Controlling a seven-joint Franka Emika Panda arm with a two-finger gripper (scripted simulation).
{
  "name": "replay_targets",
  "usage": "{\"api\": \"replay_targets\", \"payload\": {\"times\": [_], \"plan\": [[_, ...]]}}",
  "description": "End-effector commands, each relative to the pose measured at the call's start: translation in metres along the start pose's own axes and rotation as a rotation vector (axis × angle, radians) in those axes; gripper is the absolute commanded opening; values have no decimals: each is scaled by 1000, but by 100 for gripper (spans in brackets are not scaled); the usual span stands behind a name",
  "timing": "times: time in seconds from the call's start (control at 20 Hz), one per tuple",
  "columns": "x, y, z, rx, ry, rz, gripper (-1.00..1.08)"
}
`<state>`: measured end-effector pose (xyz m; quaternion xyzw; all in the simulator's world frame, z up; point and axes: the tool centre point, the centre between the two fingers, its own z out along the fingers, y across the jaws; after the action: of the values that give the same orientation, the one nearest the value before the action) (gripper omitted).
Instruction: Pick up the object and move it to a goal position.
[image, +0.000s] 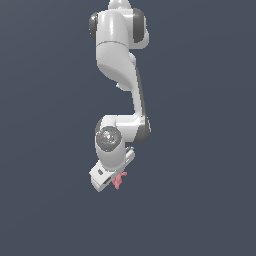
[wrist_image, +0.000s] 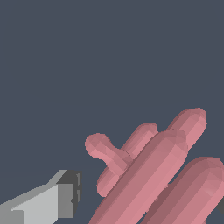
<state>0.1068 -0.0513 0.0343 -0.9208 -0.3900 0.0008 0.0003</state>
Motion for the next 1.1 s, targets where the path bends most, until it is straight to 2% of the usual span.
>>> {"api": "replay_targets", "payload": {"times": [0.0,0.2,0.25,1.05], "plan": [[1,0,5,-1,1,-1,100],[1,2,4,-1,1,0,100],[1,2,4,-1,1,0,-100],[1,-2,-1,-1,1,0,-100]]}}
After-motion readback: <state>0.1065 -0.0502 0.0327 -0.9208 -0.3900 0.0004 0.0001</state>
